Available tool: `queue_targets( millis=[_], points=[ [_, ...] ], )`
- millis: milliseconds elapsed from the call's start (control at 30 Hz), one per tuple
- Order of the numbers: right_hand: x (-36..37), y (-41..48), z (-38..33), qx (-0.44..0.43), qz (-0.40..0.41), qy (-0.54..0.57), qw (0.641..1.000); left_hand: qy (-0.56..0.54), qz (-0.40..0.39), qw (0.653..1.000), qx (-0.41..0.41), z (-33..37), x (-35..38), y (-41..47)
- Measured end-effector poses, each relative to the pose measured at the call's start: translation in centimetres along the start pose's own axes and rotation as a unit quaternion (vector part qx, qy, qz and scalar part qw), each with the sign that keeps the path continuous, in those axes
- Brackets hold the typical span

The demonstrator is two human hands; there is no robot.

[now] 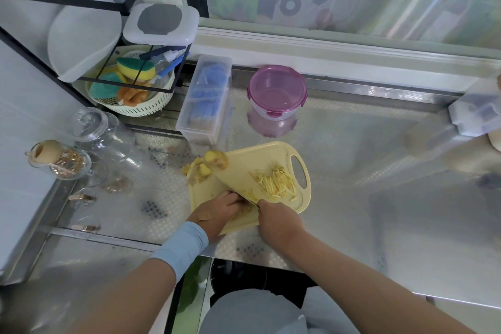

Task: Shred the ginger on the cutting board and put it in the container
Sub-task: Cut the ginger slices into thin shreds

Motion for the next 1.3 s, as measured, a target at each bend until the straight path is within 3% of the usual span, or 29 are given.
queue_targets(
  millis=[533, 933, 1300],
  points=[
    [0.0, -1.8, 1.0, -0.016, 0.034, -0.012, 0.999, -0.034, -0.029, 0.997, -0.065, -0.8, 0.4, -0.1],
    [-0.3, -0.3, -0.6, -0.006, 0.003, -0.013, 1.000, -0.036, -0.064, 0.993, -0.093, -1.4, 1.1, -0.1],
    [0.1, -1.7, 0.4, -0.012, 0.007, -0.018, 1.000, -0.045, -0.027, 0.996, -0.072, -0.9, 0.5, -0.2]
  ],
)
Point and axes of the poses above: each hand's wrist, its own y-axis towards the middle knuckle, its own x-axis out of the palm, z = x × y, the point moved 7 cm from there along y, towards the middle knuckle, and after that the axes turned 3 degrees about y, right-handed, at the moved point
